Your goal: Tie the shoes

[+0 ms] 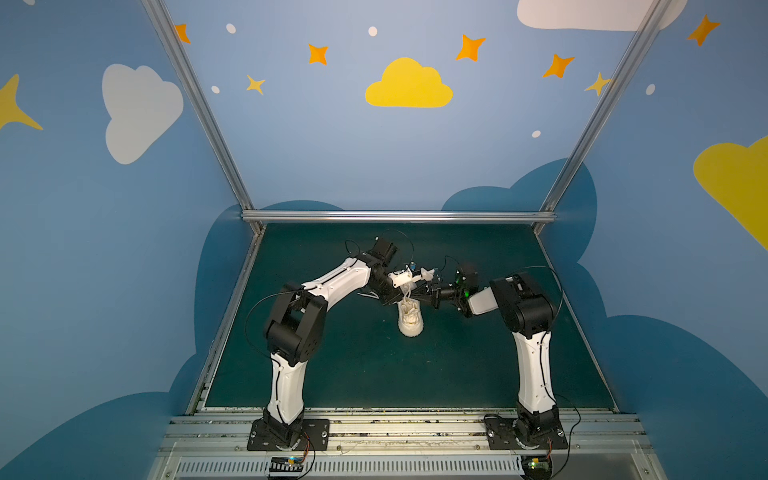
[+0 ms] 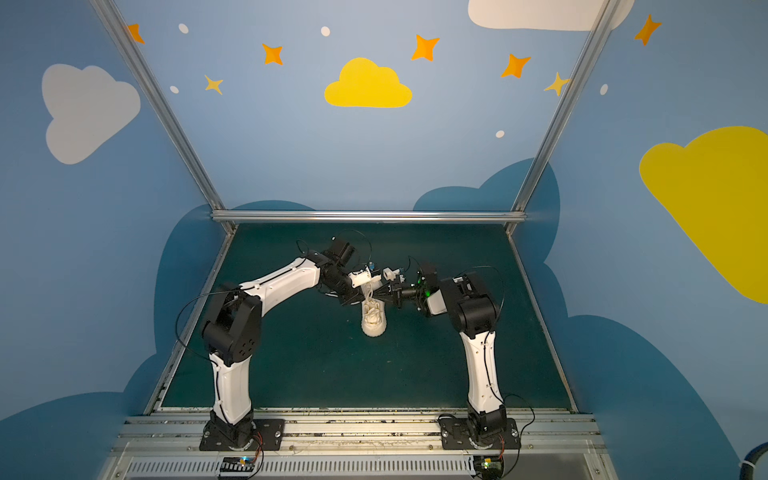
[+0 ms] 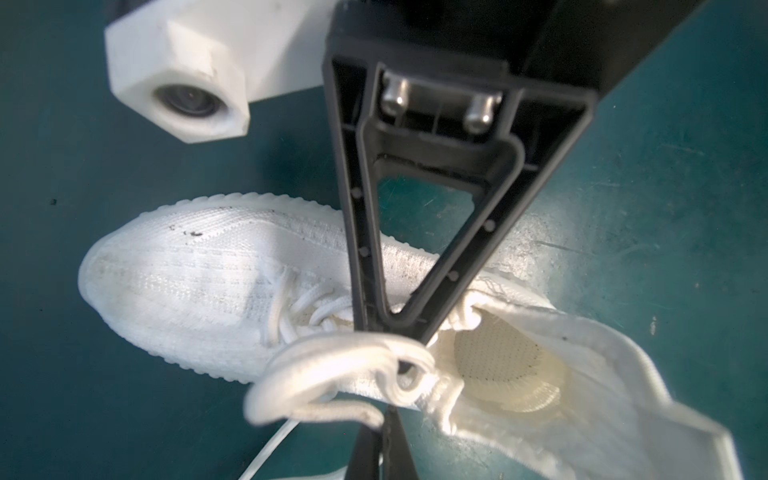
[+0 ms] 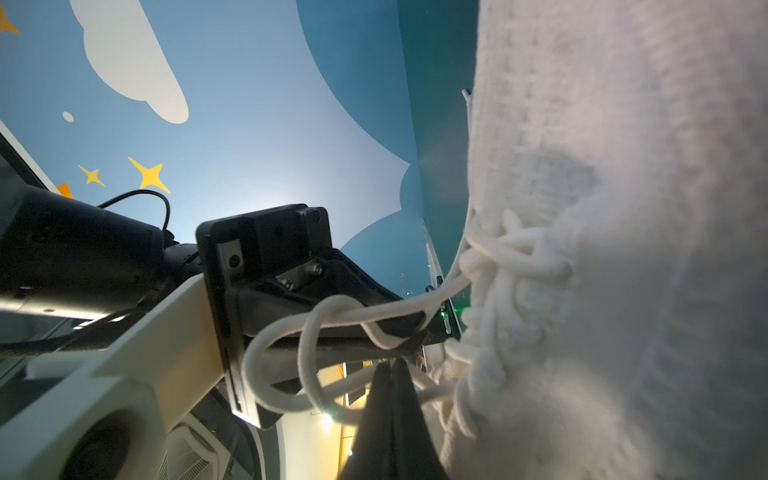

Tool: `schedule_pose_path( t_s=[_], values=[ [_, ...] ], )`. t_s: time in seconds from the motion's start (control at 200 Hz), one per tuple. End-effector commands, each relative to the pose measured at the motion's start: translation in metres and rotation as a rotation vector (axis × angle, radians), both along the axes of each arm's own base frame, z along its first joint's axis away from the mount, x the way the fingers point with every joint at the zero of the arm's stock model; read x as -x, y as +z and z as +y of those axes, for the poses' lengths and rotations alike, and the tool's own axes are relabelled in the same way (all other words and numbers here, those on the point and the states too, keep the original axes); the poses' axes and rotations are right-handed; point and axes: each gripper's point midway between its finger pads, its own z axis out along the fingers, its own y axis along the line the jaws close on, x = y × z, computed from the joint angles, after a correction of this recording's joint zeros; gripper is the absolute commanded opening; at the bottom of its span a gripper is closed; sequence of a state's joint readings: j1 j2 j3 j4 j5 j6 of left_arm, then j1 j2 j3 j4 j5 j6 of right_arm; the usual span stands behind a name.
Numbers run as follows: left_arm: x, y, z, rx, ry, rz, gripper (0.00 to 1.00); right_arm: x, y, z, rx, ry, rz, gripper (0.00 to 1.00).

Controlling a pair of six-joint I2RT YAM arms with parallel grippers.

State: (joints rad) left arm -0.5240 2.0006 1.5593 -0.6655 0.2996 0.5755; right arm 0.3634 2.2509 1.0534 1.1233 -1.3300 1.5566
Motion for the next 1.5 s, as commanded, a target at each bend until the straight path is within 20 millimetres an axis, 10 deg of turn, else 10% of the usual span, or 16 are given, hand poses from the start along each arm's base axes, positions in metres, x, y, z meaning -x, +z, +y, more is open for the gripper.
schedule_pose_path(
  t_s=[0.0,1.497],
  values=[
    [0.004,0.007,-0.004,0.019,-0.007,0.021,0.03,0.004,0.012,0.000,-0.029,0.021,-0.038,0.00],
    [0.025,0.006,0.000,0.002,-0.008,0.097,0.03,0.026,0.007,0.000,-0.028,0.092,-0.050,0.00]
  ],
)
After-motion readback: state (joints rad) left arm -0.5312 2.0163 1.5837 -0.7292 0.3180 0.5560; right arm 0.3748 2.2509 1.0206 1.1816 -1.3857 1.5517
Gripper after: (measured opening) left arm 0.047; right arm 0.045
